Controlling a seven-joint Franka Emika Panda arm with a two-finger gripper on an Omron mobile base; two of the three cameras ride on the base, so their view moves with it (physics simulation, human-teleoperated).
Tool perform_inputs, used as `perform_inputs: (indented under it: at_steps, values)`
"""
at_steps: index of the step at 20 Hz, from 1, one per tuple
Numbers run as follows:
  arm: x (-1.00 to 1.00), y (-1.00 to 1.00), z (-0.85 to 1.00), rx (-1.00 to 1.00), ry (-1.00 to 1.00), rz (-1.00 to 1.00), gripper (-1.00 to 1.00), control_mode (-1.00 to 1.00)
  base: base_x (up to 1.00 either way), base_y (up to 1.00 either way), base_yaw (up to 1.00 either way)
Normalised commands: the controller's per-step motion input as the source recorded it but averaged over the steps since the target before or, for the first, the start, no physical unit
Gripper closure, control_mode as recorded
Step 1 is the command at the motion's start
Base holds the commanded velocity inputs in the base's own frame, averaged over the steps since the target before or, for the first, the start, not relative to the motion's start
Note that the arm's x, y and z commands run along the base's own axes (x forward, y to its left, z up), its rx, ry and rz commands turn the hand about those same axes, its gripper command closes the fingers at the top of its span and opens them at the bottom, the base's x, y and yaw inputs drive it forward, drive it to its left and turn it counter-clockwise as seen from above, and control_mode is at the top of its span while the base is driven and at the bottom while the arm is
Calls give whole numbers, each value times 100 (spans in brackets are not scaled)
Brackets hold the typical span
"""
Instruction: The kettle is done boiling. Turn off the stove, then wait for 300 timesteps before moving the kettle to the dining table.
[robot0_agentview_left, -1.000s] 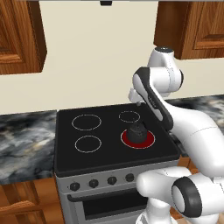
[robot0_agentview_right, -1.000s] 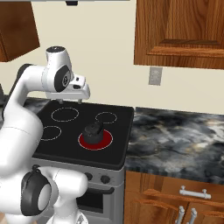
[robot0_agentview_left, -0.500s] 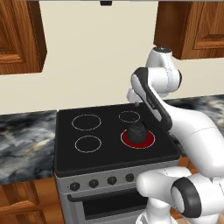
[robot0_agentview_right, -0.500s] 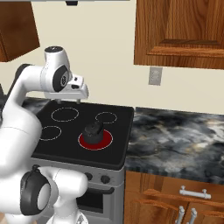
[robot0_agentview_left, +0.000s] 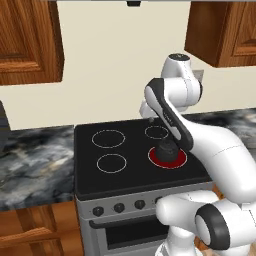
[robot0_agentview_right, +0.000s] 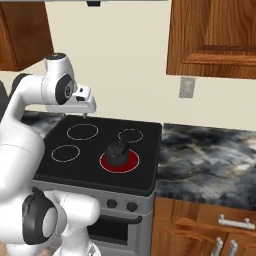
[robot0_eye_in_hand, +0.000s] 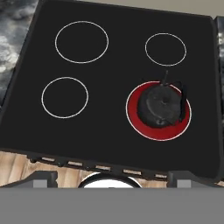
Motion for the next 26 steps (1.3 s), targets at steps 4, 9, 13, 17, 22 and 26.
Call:
perform_inputs:
  at_steps: [4,9,13,17,22,26]
  values:
    - [0,0,0,0,0,0,-100,100,0,54,0]
    - [0,0,0,0,0,0,-100,100,0,49,0]
    - [0,0,0,0,0,0,-100,100,0,48,0]
    - [0,0,0,0,0,0,-100,100,0,47,0]
    - [0,0,0,0,0,0,-100,100,0,46,0]
    - [0,0,0,0,0,0,-100,100,0,46,0]
